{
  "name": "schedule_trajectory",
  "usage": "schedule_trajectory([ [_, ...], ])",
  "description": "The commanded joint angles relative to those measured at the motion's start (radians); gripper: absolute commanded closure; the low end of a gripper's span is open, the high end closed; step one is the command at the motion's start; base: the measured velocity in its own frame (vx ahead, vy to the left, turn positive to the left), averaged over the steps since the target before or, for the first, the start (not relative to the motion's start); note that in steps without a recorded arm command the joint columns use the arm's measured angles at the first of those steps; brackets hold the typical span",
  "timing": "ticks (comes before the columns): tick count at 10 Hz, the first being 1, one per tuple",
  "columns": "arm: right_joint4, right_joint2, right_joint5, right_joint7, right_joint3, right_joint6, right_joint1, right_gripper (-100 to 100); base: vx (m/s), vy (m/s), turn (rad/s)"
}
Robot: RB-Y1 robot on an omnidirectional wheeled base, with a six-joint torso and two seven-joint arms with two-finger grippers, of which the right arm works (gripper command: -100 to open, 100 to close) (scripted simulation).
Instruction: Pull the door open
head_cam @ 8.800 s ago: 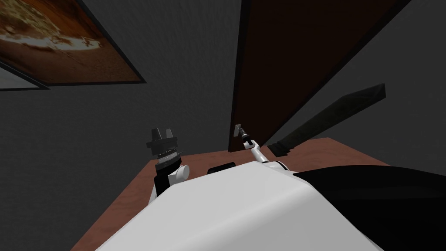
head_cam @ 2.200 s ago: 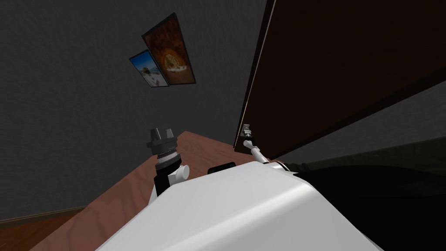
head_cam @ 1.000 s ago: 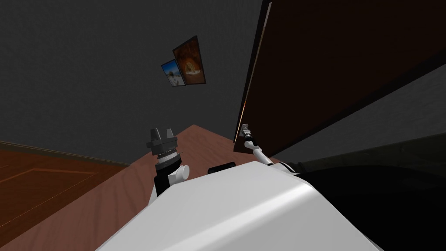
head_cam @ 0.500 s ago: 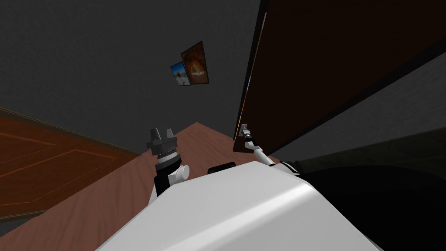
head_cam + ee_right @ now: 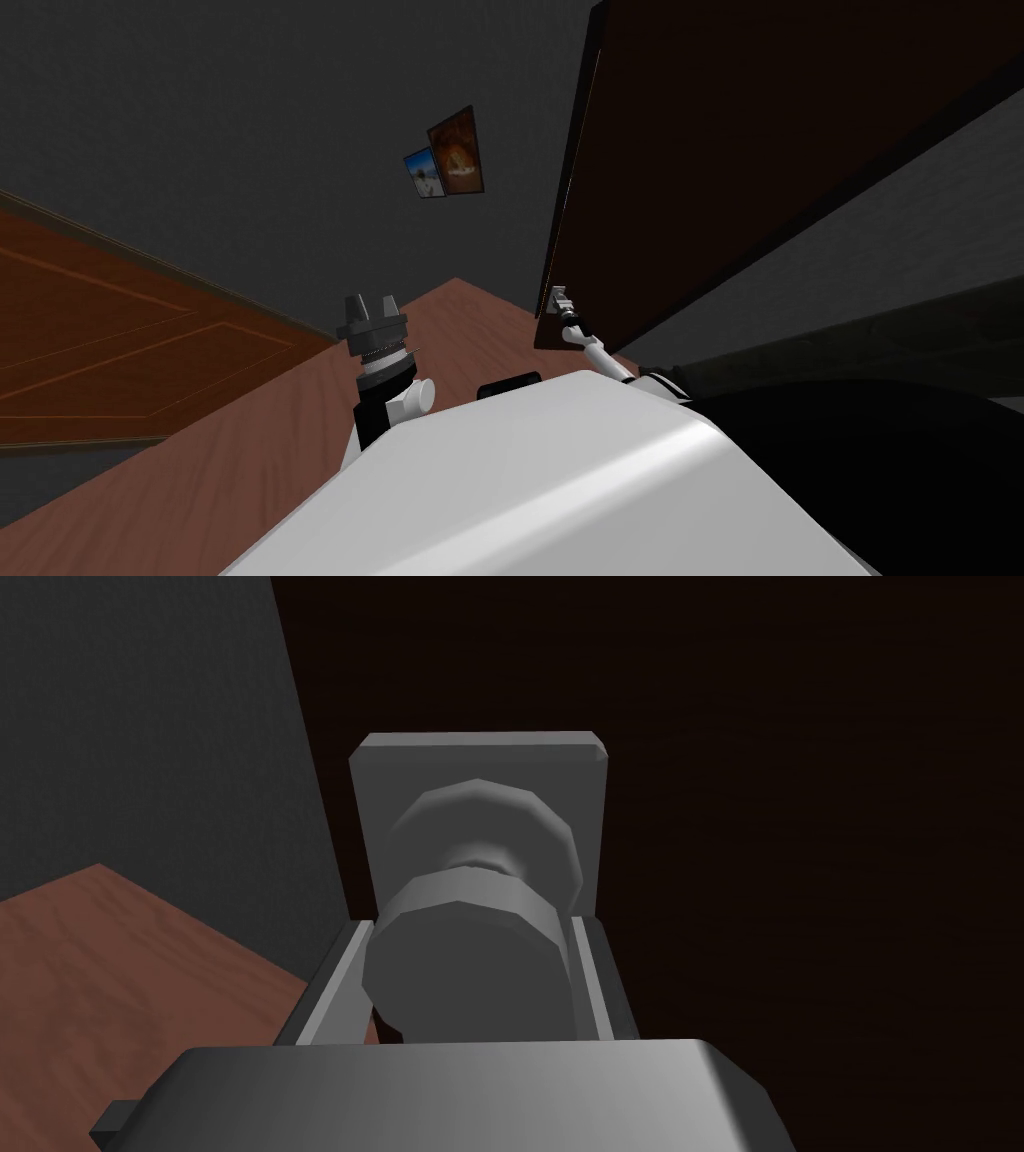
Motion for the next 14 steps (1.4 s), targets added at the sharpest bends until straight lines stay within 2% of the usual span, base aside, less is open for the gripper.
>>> schedule_trajectory([
  [1,-0.007,-0.009,0.002,-0.013,0.015,-0.005,0.002,100,-0.180,-0.050,0.091],
  [7,-0.051,-0.056,0.009,-0.065,0.081,-0.015,0.029,100,-0.197,-0.055,0.089],
  [9,-0.062,-0.068,0.011,-0.079,0.098,-0.018,0.036,100,-0.202,-0.055,0.070],
  [10,-0.056,-0.063,0.011,-0.072,0.093,-0.015,0.035,100,-0.084,-0.021,0.025],
  [14,-0.084,-0.105,0.016,-0.116,0.143,-0.031,0.057,100,-0.177,-0.069,0.107],
])
